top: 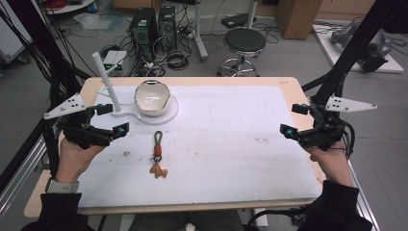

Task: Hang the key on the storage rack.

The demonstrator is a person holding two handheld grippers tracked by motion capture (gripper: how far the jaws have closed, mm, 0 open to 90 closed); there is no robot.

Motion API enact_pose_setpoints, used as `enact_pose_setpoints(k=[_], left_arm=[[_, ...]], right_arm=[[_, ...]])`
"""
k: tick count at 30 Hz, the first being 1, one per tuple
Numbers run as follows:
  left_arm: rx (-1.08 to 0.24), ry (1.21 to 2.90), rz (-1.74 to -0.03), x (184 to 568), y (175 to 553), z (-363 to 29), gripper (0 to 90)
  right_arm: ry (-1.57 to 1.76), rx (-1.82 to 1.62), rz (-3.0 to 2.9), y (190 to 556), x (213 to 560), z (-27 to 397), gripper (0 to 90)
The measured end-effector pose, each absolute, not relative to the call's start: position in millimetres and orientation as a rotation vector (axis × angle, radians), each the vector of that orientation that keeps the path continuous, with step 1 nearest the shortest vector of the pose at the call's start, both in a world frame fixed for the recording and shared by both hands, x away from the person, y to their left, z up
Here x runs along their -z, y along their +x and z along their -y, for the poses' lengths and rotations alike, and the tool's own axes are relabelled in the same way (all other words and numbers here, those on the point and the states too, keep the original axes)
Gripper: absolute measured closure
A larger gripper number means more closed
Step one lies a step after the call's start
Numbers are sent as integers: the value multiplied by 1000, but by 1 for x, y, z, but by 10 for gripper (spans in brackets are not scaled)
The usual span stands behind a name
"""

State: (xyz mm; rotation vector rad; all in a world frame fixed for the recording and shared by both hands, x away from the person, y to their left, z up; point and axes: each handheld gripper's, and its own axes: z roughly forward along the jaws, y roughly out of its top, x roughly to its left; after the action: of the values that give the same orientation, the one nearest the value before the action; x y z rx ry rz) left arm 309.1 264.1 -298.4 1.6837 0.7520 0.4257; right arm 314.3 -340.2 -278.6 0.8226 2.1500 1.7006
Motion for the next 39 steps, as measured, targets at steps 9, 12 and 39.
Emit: enact_pose_setpoints(k=[9, 12, 39], left_arm=[[-430, 1688, -779, 301, 311, -263, 17], [-441, 1691, -792, 303, 314, -259, 17], [-414, 1809, -1026, 367, 365, -215, 17]], right_arm=[[822, -1695, -2155, 315, 279, 340, 9], [821, -1696, -2163, 315, 279, 338, 9], [805, -1685, -2183, 320, 283, 331, 9]])
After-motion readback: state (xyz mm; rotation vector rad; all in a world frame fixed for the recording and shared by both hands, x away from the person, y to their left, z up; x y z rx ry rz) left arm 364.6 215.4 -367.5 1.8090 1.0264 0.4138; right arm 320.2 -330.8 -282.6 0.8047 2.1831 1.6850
